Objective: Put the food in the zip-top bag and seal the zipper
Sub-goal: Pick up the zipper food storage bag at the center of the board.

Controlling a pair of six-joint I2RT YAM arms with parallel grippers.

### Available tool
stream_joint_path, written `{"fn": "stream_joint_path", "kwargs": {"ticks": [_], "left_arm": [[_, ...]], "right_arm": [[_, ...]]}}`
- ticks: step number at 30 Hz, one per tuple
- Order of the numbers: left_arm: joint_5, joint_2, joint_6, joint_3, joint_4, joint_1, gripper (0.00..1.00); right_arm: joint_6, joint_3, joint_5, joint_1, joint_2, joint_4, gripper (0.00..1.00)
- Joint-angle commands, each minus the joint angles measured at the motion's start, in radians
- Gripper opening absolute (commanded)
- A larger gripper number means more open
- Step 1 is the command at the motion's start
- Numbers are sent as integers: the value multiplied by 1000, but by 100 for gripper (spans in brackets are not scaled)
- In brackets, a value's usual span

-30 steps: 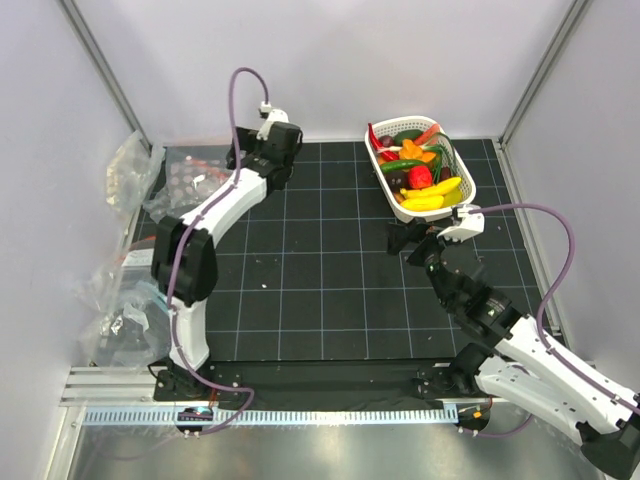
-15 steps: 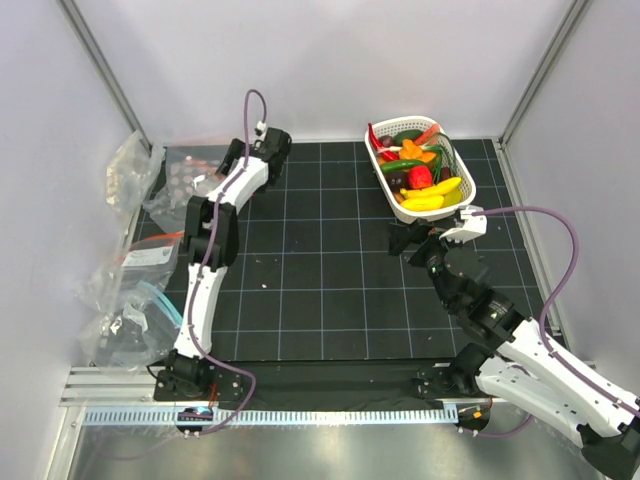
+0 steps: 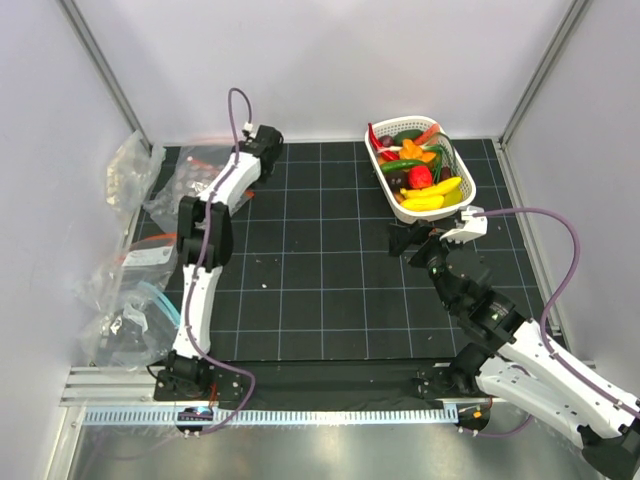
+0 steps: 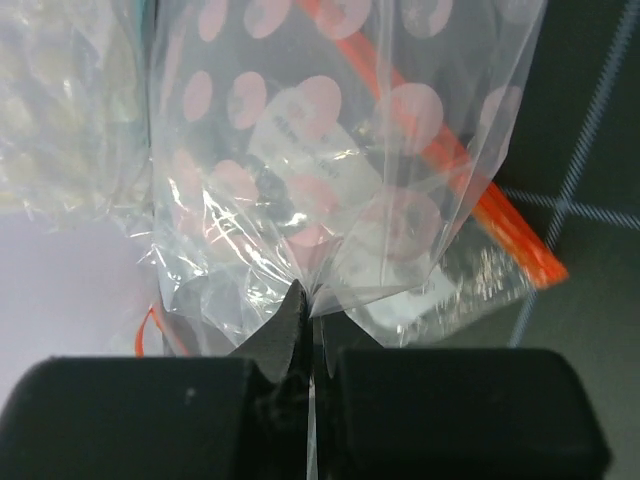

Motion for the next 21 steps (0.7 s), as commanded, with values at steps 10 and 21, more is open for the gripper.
{"fn": "stream_joint_path", "kwargs": {"ticks": [10,21], "left_arm": [[449,-579,-304,25,-114,-249,0],[1037,-1152,-838,-1173,817,-309,0]], "right_arm": [[-35,-1,24,-2,-45,53,100],[-33,-20,88,-2,-97,47,100]]}}
